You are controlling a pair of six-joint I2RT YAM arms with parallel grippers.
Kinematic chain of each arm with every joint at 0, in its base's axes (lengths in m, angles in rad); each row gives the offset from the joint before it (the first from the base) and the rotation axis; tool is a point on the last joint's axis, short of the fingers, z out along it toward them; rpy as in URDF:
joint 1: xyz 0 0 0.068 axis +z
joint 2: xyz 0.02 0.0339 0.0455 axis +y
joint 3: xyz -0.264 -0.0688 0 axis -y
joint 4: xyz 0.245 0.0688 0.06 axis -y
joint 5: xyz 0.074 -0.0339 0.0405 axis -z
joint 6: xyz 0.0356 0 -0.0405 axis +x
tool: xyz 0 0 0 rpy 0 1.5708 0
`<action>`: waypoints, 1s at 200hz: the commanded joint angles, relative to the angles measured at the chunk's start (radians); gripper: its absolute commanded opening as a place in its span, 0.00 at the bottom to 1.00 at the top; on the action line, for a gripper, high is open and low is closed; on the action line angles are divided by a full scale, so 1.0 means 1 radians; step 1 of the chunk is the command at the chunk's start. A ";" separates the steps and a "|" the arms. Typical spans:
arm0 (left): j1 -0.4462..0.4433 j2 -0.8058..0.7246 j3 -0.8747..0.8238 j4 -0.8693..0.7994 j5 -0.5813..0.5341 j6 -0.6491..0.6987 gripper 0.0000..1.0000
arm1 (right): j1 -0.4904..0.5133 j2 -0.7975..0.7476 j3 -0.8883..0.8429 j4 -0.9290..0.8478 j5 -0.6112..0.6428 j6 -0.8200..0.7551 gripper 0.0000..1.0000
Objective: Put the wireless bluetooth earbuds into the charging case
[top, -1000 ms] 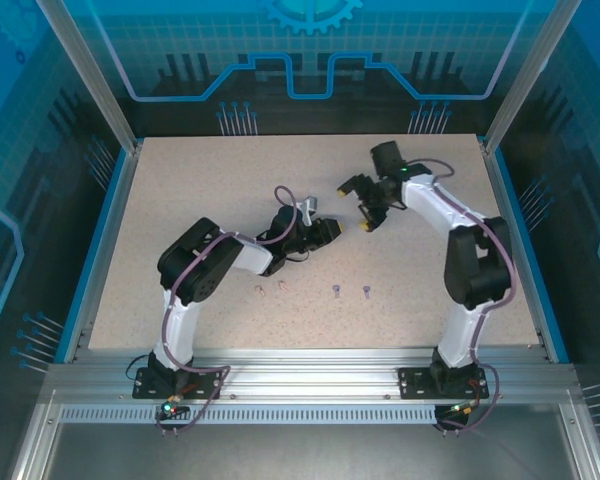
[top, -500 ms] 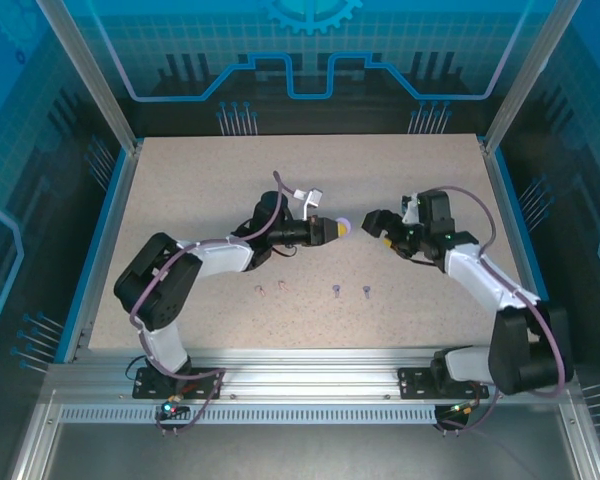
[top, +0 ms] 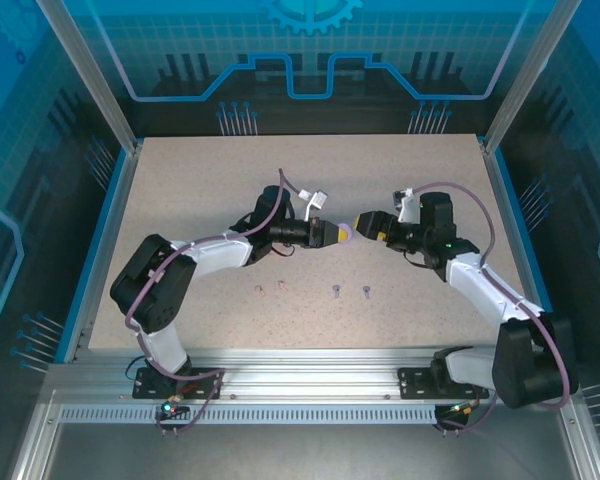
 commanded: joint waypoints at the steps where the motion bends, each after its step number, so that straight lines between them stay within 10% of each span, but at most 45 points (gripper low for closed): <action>1: 0.005 -0.007 0.037 -0.019 0.035 0.039 0.00 | 0.011 0.039 0.008 0.002 0.010 0.101 0.85; 155: 0.008 0.038 0.050 -0.012 -0.019 0.050 0.00 | 0.088 0.048 0.116 -0.151 0.103 0.250 0.83; 200: 0.008 0.038 0.047 -0.014 -0.111 0.086 0.00 | 0.121 0.123 0.205 -0.281 0.190 0.510 0.83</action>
